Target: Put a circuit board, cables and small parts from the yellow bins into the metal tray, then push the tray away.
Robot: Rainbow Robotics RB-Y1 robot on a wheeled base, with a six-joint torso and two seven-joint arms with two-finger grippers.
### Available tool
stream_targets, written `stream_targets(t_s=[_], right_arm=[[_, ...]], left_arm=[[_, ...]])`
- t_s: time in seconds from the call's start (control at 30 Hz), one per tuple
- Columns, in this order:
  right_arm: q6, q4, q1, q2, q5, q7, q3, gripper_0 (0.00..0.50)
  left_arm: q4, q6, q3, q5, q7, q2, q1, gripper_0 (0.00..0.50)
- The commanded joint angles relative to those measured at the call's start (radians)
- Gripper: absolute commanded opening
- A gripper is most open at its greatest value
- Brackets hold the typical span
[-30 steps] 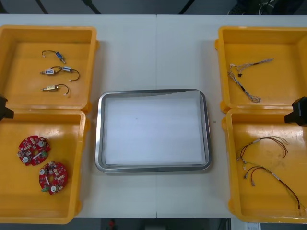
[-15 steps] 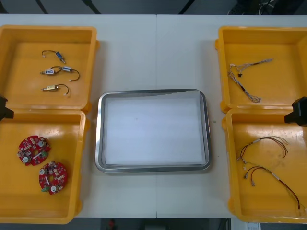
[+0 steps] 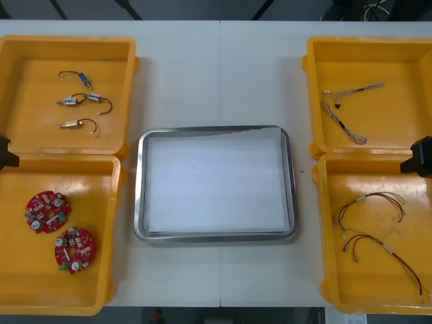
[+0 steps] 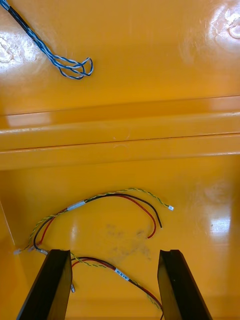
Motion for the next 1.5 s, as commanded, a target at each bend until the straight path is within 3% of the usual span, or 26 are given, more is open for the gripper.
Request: stream_targets(t_s=[0.03, 1.5], right_arm=[[-0.002, -0.006, 0.005, 0.002, 0.008, 0.001, -0.023, 0.5], [-0.002, -0.006, 0.005, 0.002, 0.008, 0.001, -0.023, 0.5]], left_arm=[[-0.004, 0.007, 0.001, -0.009, -0.104, 0.047, -0.024, 0.5], [-0.004, 0.007, 0.001, -0.009, -0.104, 0.047, -0.024, 0.5]])
